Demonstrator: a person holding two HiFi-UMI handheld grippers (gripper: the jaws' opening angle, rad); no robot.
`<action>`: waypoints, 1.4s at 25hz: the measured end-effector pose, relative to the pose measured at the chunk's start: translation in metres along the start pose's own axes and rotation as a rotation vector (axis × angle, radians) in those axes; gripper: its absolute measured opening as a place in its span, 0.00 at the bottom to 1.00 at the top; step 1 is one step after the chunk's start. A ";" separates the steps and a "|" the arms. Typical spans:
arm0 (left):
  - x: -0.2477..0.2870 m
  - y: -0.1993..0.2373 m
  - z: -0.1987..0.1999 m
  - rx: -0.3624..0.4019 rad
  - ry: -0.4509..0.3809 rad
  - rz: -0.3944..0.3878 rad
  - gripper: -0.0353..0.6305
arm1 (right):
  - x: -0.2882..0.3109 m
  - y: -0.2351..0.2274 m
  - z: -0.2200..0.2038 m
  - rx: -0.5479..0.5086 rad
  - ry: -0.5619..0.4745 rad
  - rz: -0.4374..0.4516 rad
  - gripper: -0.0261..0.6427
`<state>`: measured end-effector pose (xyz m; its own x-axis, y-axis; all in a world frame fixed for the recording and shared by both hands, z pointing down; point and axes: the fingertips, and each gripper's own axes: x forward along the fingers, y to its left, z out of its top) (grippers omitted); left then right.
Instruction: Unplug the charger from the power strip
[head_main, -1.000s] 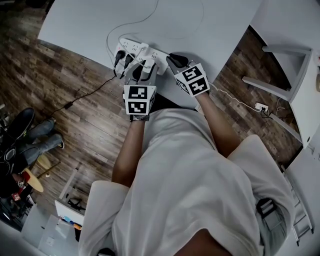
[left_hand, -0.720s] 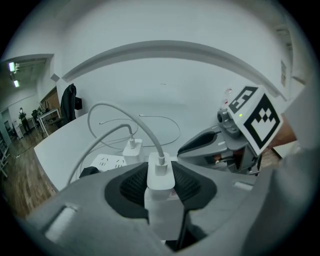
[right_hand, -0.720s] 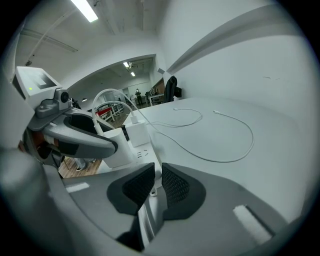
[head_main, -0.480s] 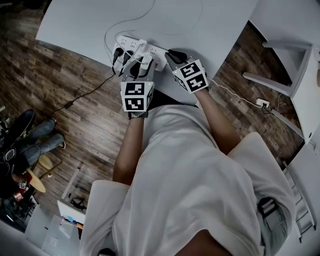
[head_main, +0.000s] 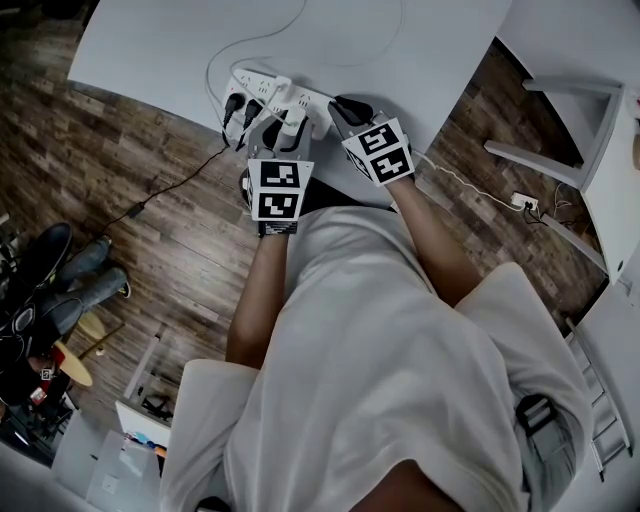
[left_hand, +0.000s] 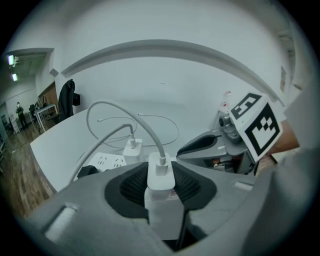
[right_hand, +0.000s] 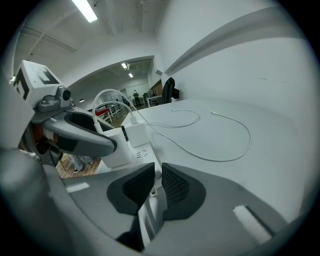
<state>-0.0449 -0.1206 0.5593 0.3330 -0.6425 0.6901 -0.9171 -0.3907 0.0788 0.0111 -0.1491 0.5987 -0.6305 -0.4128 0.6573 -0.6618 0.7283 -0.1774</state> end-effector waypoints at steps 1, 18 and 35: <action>0.000 0.002 -0.001 -0.034 -0.008 -0.012 0.27 | 0.001 0.000 0.000 0.002 -0.001 0.000 0.11; -0.001 0.003 0.001 -0.070 -0.010 -0.045 0.27 | 0.000 -0.001 0.000 0.015 -0.008 0.000 0.11; -0.003 0.001 0.000 -0.022 0.007 -0.036 0.27 | -0.001 -0.002 -0.001 0.028 -0.021 -0.004 0.11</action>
<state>-0.0465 -0.1190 0.5569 0.3647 -0.6238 0.6913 -0.9092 -0.3987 0.1198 0.0134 -0.1493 0.5990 -0.6362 -0.4267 0.6428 -0.6751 0.7113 -0.1959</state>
